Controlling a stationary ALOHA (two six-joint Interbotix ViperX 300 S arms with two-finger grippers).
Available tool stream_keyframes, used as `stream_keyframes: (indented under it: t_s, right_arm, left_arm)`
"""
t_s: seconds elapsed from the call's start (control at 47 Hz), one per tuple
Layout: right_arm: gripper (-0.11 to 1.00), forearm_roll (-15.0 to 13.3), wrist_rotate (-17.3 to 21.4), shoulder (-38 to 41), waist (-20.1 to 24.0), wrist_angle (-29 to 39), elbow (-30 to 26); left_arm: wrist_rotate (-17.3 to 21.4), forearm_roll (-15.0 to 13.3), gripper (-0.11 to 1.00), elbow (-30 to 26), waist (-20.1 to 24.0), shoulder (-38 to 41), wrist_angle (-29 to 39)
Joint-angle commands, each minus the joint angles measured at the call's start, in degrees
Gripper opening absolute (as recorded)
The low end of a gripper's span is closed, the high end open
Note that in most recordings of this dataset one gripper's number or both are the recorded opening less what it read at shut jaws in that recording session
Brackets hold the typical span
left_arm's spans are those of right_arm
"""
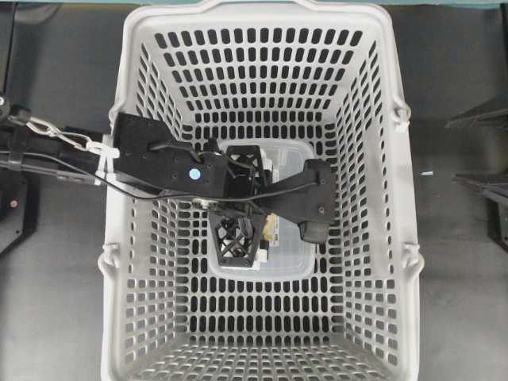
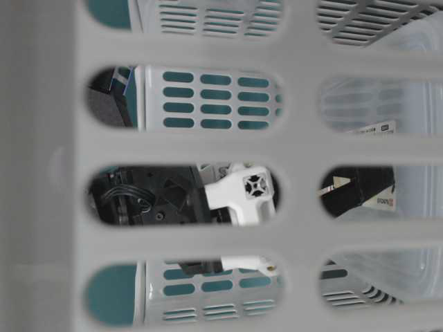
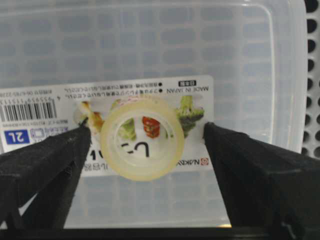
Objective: Pick up the cellophane tape from the shopping basket with the left arm.
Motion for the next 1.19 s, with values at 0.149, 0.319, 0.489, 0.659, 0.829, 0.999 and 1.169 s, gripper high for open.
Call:
stream_keyframes:
  t_s: [0.149,0.319,0.489,0.659,0.829,0.999,1.169]
  right_arm:
    - [0.77,0.18,0.09,0.44,0.0,-0.88,-0.79]
    - [0.77,0.18,0.09,0.44,0.09,-0.88,-0.62]
    - [0.77,0.18,0.09,0.35,0.09,-0.88,-0.44]
    - [0.77,0.18,0.09,0.26,0.18,-0.88,-0.35]
    - [0.77,0.09,0.09,0.18,0.26,-0.88,-0.35]
    - [0.77,0.18,0.09,0.18,0.35,-0.88,-0.35]
    - [0.77,0.18,0.09,0.18,0.44,-0.88,-0.35]
  left_arm:
    - [0.09,0.18,0.88,0.09,-0.09,-0.35,-0.97]
    - [0.18,0.18,0.61,-0.44,-0.18,-0.7,-0.97]
    - [0.18,0.18,0.5,-2.29,-0.26,-2.55,0.35]
    - [0.09,0.18,0.5,-6.59,-0.18,-5.27,6.33]
    - [0.09,0.18,0.5,-14.06,-0.26,-6.24,15.12]
    - [0.0,0.18,0.5,-22.24,-0.35,-5.89,22.06]
    - [-0.09,0.18,0.5,-23.99,-0.44,-5.45,25.22]
